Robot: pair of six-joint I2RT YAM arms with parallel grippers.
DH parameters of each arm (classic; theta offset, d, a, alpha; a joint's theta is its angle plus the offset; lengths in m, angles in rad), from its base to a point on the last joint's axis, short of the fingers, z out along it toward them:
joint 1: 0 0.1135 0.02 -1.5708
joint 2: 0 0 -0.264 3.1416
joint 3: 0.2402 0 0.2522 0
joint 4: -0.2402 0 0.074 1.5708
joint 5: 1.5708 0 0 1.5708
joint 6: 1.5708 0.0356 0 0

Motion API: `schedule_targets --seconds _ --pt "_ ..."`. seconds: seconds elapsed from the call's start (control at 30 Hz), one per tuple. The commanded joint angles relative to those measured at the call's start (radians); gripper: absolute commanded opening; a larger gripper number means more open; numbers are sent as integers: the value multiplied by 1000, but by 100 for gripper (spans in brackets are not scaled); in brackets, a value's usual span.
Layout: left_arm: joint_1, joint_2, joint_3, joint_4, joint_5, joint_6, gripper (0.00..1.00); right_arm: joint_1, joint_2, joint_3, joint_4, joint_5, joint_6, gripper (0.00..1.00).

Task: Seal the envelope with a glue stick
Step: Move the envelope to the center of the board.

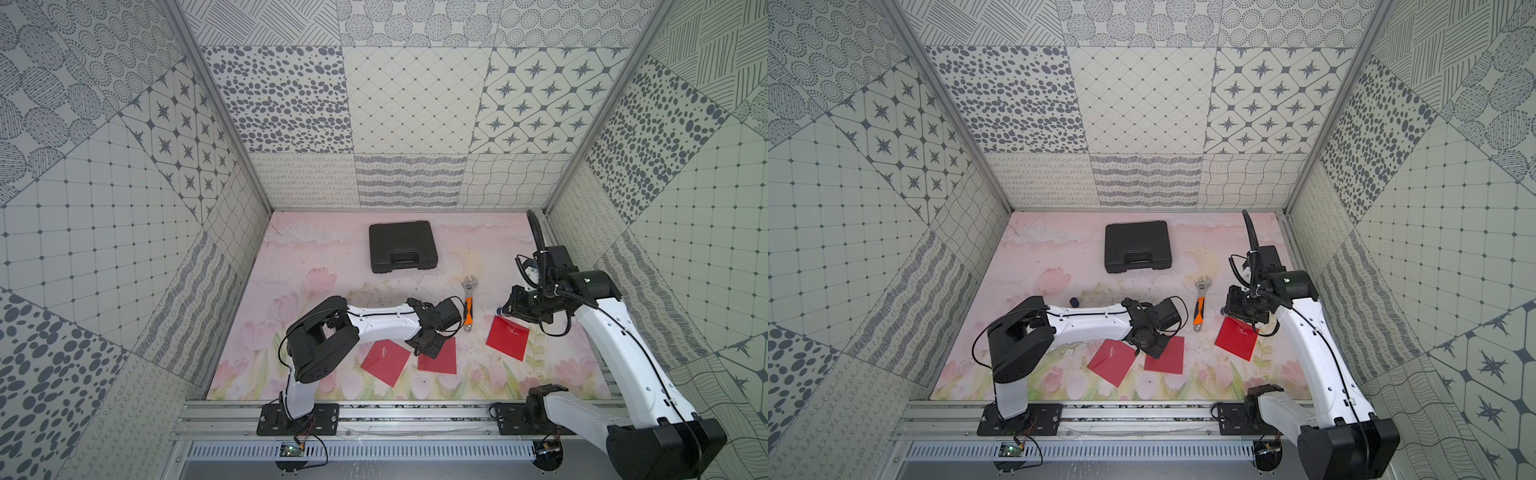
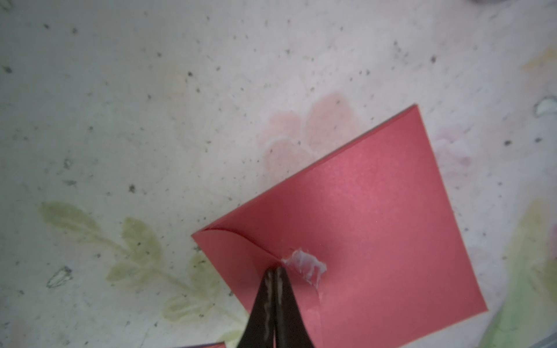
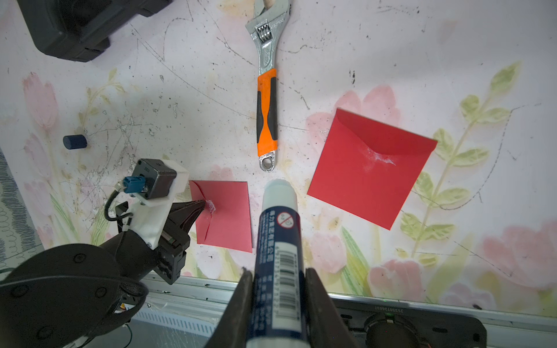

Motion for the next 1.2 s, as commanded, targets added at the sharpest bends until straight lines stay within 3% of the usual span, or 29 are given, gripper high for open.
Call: schedule_targets --seconds 0.0,0.33,0.63,0.87,1.17 --pt "94 40 -20 -48 -153 97 6 -1 3 37 1 -3 -13 0" --pt "313 45 -8 -7 -185 230 6 -1 6 54 -8 3 -13 0" --pt "456 -62 -72 -14 -192 235 8 -3 2 72 -18 25 -24 0" --pt "392 -94 102 -61 -129 268 20 -75 39 118 2 44 -73 0" --pt "211 -57 249 172 153 670 29 -215 62 157 32 44 -74 0"
